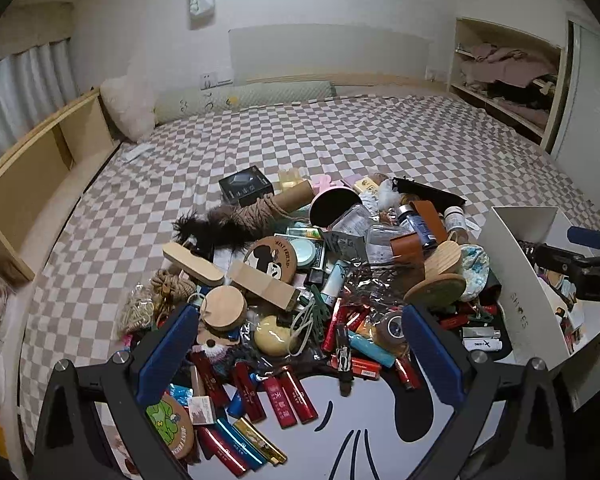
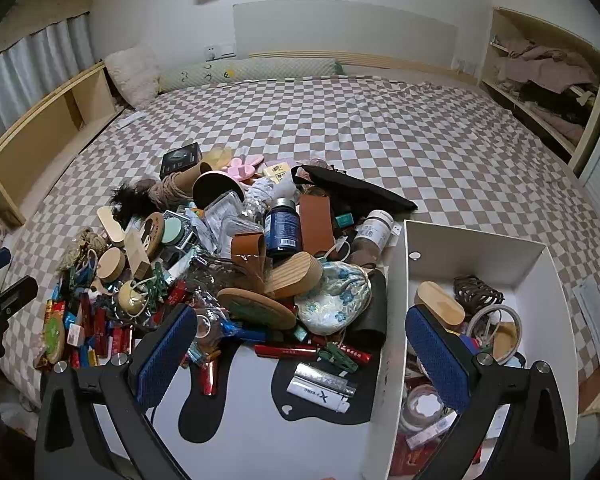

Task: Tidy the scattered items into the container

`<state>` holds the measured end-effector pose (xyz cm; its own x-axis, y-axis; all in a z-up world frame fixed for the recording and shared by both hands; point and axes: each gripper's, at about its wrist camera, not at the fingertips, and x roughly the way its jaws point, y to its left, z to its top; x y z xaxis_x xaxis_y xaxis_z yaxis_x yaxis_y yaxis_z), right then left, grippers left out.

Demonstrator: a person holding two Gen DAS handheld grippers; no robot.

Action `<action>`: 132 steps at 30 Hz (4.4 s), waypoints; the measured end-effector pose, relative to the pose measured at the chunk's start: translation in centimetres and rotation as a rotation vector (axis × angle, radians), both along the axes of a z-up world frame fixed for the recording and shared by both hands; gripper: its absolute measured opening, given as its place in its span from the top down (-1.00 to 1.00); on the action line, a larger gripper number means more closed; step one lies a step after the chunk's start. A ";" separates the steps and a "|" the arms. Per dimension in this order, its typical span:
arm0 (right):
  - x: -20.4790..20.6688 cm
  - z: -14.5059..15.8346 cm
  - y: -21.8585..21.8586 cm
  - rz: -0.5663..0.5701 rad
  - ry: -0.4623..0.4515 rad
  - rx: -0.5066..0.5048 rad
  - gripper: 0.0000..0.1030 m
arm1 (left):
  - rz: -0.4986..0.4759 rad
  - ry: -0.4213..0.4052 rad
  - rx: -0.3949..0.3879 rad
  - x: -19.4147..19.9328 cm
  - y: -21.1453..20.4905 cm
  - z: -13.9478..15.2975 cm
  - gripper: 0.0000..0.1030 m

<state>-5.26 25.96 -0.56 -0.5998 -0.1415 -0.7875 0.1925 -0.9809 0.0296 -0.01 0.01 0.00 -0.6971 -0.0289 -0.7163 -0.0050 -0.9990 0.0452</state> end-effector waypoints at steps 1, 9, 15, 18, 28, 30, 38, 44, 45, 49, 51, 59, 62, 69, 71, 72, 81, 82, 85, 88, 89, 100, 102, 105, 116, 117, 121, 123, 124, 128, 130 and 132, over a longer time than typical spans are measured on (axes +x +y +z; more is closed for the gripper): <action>0.0 0.0 0.0 -0.002 0.001 0.001 -1.00 | -0.001 0.000 -0.001 0.0 0.0 0.0 -0.99; -0.1 0.2 0.0 -0.014 0.006 0.005 -1.00 | -0.011 0.005 -0.012 0.1 0.2 0.2 -0.99; -0.2 0.0 0.2 -0.007 -0.003 0.002 -1.00 | -0.008 0.010 -0.010 0.4 0.2 0.2 -0.99; -0.1 0.0 0.1 -0.006 -0.005 0.004 -1.00 | -0.008 0.013 -0.011 0.5 0.2 0.2 -0.99; -0.1 -0.1 0.1 -0.006 -0.011 0.006 -1.00 | -0.011 0.010 -0.017 0.7 0.1 0.0 -0.99; -0.1 -0.2 0.1 -0.006 -0.016 0.002 -1.00 | -0.013 0.012 -0.016 0.8 0.2 0.1 -0.99; 0.1 -0.3 0.4 -0.014 -0.025 -0.009 -1.00 | -0.018 0.007 -0.010 0.7 0.1 0.2 -0.99; 0.1 -0.3 0.6 -0.018 -0.029 -0.011 -1.00 | -0.018 0.004 -0.004 0.5 -0.2 0.3 -0.99; 0.1 -0.2 0.6 -0.019 -0.030 -0.012 -1.00 | -0.018 0.002 -0.002 0.4 -0.4 0.4 -0.99; 0.1 -0.3 0.5 -0.018 -0.032 -0.012 -1.00 | -0.016 0.002 0.001 0.4 -0.6 0.5 -0.99; 0.0 -0.2 0.4 -0.017 -0.034 -0.012 -1.00 | -0.014 0.002 0.000 0.4 -0.4 0.5 -0.99; -0.2 -0.2 0.3 -0.011 -0.037 -0.011 -1.00 | -0.014 -0.003 -0.001 0.3 -0.4 0.5 -0.99; -0.1 -0.3 0.3 -0.011 -0.039 -0.010 -1.00 | -0.016 -0.004 -0.003 0.4 -0.3 0.4 -0.99; -0.2 -0.2 0.4 -0.008 -0.042 -0.009 -1.00 | -0.015 -0.005 -0.004 0.4 -0.2 0.2 -0.99; -0.2 -0.2 0.4 -0.007 -0.042 -0.010 -1.00 | -0.012 -0.006 -0.004 0.4 -0.3 0.2 -0.99; -0.1 -0.2 0.4 -0.006 -0.042 -0.010 -1.00 | -0.010 -0.006 -0.005 0.4 -0.3 0.2 -0.99; -0.1 -0.2 0.0 0.000 -0.040 -0.015 -1.00 | -0.003 -0.006 -0.004 0.6 -0.5 0.2 -0.99; -0.2 -0.2 -0.1 0.001 -0.039 -0.014 -1.00 | -0.002 -0.007 -0.004 0.6 -0.5 0.3 -0.99; -0.2 -0.1 -0.2 0.006 -0.036 -0.023 -1.00 | 0.001 -0.007 -0.003 0.7 -0.8 0.2 -0.99; -0.1 0.2 -0.3 0.016 -0.013 -0.058 -1.00 | 0.005 -0.006 -0.003 0.7 -1.2 0.2 -0.99; 0.0 0.4 -0.3 0.022 0.005 -0.072 -1.00 | 0.007 -0.006 -0.003 0.8 -1.3 0.1 -0.99; 0.8 2.1 -1.2 0.065 0.171 -0.135 -1.00 | -0.001 0.044 0.103 1.3 -2.4 1.0 -0.99; 0.7 2.3 -1.3 0.079 0.180 -0.136 -1.00 | -0.002 0.049 0.119 1.2 -2.6 1.1 -0.99; 0.6 2.5 -1.5 0.090 0.193 -0.115 -1.00 | -0.016 0.036 0.130 1.0 -2.7 1.2 -0.99; -2.5 1.2 -1.8 -0.009 0.178 0.088 -1.00 | -0.007 -0.054 0.137 -0.5 -3.4 -0.7 -0.99; -3.1 0.8 -1.7 -0.014 0.154 0.080 -1.00 | -0.003 -0.065 0.141 -0.6 -3.5 -1.0 -0.99; -5.2 -0.9 -1.6 -0.011 0.093 0.087 -0.96 | 0.012 -0.096 0.132 -1.1 -3.6 -2.0 -0.99; -5.7 -1.4 -1.9 -0.001 0.100 0.106 -0.81 | 0.015 -0.109 0.116 -1.3 -3.5 -2.5 -0.99; -5.8 -1.4 -1.9 0.005 0.124 0.100 -0.78 | 0.015 -0.114 0.109 -1.3 -3.5 -2.6 -0.99; -4.9 -0.7 -2.1 0.041 0.283 0.061 -0.77 | 0.011 -0.128 0.092 -1.7 -3.4 -3.4 -0.99; -4.6 -1.1 -2.5 0.081 0.307 0.093 -0.77 | 0.012 -0.137 0.079 -2.0 -3.2 -3.8 -0.99; -4.7 -1.9 -2.7 0.121 0.276 0.105 -0.77 | 0.011 -0.144 0.066 -2.4 -3.1 -4.1 -0.99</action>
